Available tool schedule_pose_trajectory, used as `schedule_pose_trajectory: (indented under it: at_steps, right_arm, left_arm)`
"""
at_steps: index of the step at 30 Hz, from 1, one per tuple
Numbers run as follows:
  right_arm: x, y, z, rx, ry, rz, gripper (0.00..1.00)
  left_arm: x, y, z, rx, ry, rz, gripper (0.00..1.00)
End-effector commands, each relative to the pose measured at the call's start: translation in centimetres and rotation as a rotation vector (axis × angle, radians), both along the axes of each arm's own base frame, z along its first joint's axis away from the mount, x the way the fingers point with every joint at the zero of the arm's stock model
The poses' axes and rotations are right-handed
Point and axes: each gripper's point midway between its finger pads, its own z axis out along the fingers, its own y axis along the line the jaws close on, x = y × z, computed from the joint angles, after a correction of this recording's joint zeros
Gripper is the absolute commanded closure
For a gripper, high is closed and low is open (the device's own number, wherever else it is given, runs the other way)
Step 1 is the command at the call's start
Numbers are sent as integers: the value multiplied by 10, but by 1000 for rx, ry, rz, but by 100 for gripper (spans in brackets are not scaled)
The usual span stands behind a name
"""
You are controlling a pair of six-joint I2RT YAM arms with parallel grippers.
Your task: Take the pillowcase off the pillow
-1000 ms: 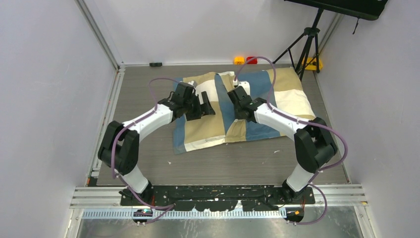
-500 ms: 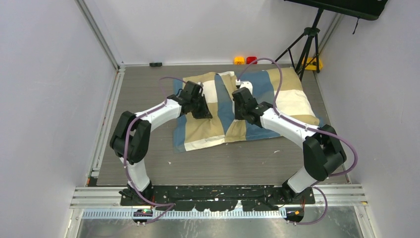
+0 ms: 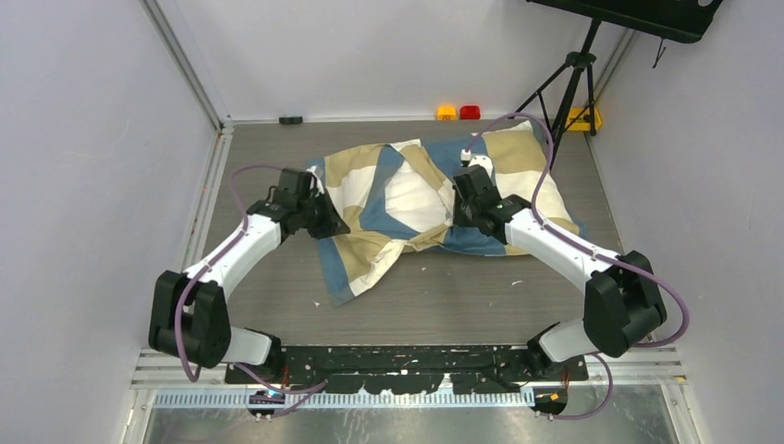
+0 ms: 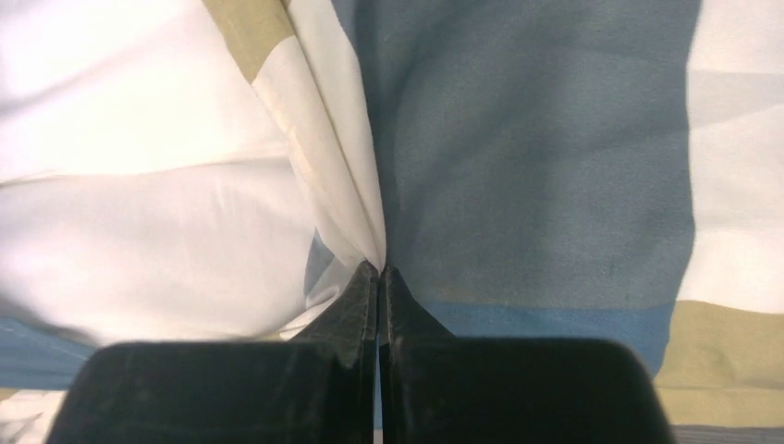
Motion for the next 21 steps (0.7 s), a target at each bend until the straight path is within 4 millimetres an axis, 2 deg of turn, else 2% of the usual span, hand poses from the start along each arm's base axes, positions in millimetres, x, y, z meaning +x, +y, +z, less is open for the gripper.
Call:
schedule_pose_trajectory:
  at_steps: [1,4,8,11,14,17,21]
  right_arm:
    - [-2,5,7,55,-2,32,100]
    - [-7,25,7,140,20,100,100]
    - [-13,41,9,207,39,164,100]
    - [-17,48,8,229,50,193,100]
    - [-19,50,6,236,50,197,100]
    - [-19,51,8,244,45,198,100]
    - [-18,54,12,250,37,205,100]
  left_arm:
    - [-33,22,-13,60,69,-15,94]
    - [-38,18,-3,56,64,-41,73]
    - [-38,6,28,165,-48,-68,49]
    - [-35,-12,55,231,-123,-98,37]
    - [-27,-29,70,281,-174,-116,27]
    - [-15,-47,78,296,-199,-127,15]
    - [11,-59,70,362,-196,-115,7]
